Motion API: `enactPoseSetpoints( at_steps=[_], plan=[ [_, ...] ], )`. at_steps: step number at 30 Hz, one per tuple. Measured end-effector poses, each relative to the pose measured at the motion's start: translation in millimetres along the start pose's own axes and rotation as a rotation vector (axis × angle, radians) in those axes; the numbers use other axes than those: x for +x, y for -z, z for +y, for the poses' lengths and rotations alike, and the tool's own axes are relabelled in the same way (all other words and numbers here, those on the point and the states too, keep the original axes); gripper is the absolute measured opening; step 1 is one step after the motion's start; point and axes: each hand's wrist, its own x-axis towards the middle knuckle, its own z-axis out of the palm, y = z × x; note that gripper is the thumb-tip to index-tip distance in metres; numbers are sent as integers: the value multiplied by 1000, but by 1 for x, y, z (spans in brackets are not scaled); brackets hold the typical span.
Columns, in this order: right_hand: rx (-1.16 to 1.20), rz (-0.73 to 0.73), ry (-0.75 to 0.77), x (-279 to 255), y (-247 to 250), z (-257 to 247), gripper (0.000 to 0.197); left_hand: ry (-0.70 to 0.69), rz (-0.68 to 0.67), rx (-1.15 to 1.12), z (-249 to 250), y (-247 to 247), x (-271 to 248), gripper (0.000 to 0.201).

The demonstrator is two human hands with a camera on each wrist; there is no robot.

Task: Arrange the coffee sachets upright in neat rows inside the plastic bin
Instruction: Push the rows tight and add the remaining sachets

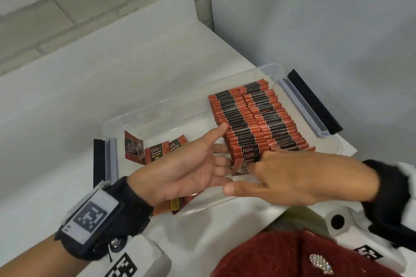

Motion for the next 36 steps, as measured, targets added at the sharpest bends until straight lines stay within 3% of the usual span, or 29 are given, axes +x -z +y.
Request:
enactPoseSetpoints(
  at_steps=[3, 10, 20, 24, 27, 31, 34, 36],
  plan=[
    [37, 64, -2, 2, -5, 2, 109, 5, -19, 22, 0, -1, -1, 68],
    [51, 80, -42, -1, 1, -6, 82, 5, 19, -6, 0, -13, 5, 62],
    [80, 132, -34, 1, 5, -4, 88, -36, 4, -38, 3, -14, 7, 59],
    [117, 89, 31, 0, 15, -2, 86, -30, 49, 85, 7, -9, -1, 46],
    [115, 93, 101, 0, 36, -10, 65, -89, 183, 351, 21, 10, -20, 39],
    [102, 57, 140, 21, 66, -37, 34, -117, 370, 1108, 48, 48, -57, 34],
    [98, 8, 113, 57, 74, -61, 43, 104, 389, 1681, 58, 73, -68, 35],
    [116, -46, 68, 81, 74, -73, 51, 232, 364, 1862, 58, 81, -65, 35]
  ],
)
